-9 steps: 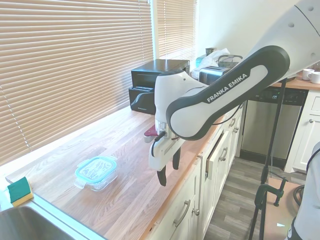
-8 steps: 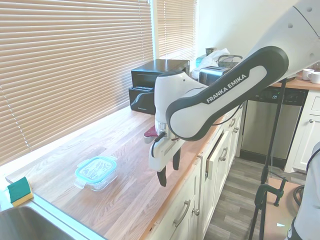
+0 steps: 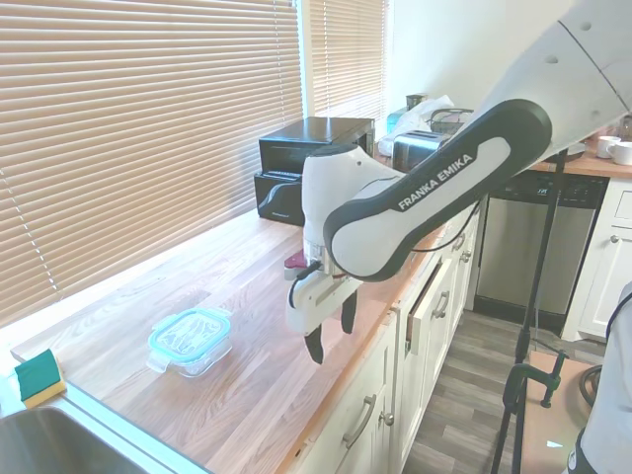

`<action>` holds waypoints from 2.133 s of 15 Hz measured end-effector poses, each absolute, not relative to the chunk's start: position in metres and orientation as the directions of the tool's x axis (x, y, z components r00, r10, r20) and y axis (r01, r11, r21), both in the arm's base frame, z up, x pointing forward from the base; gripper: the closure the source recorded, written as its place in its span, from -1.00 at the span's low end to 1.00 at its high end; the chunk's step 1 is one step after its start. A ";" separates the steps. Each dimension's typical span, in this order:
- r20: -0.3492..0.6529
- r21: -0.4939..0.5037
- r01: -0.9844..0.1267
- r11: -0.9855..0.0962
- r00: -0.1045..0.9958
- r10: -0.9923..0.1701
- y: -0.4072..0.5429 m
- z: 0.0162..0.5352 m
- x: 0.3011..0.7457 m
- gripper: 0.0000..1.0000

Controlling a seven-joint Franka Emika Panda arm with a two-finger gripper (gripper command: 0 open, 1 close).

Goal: Uncover the lid of the food container

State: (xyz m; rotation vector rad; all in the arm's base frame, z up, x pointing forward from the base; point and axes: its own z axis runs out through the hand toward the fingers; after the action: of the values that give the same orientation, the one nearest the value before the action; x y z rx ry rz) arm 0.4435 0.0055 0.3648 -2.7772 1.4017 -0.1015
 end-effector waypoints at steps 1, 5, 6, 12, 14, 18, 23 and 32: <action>0.048 -0.073 -0.806 -0.587 0.585 -0.810 0.004 0.367 0.456 -1.00; -0.015 -0.203 -0.818 -0.538 0.552 -0.833 -0.013 0.367 0.499 -1.00; -0.042 -0.238 -0.816 -0.527 0.551 -0.834 -0.018 0.368 0.509 -1.00; -0.217 -0.401 -0.800 -0.446 0.556 -0.802 -0.056 0.363 0.574 -1.00; -0.271 -0.439 -0.797 -0.416 0.558 -0.784 -0.069 0.350 0.601 -1.00; -0.338 -0.506 -0.779 -0.371 0.574 -0.746 -0.079 0.341 0.649 -1.00; -0.434 -0.532 -0.786 -0.315 0.573 -0.695 -0.085 0.322 0.666 -1.00; -0.541 -0.564 -0.788 -0.247 0.578 -0.611 -0.094 0.304 0.672 -1.00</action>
State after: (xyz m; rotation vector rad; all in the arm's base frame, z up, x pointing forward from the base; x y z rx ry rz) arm 0.6720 -0.0944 0.3042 -1.9611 1.1197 0.2644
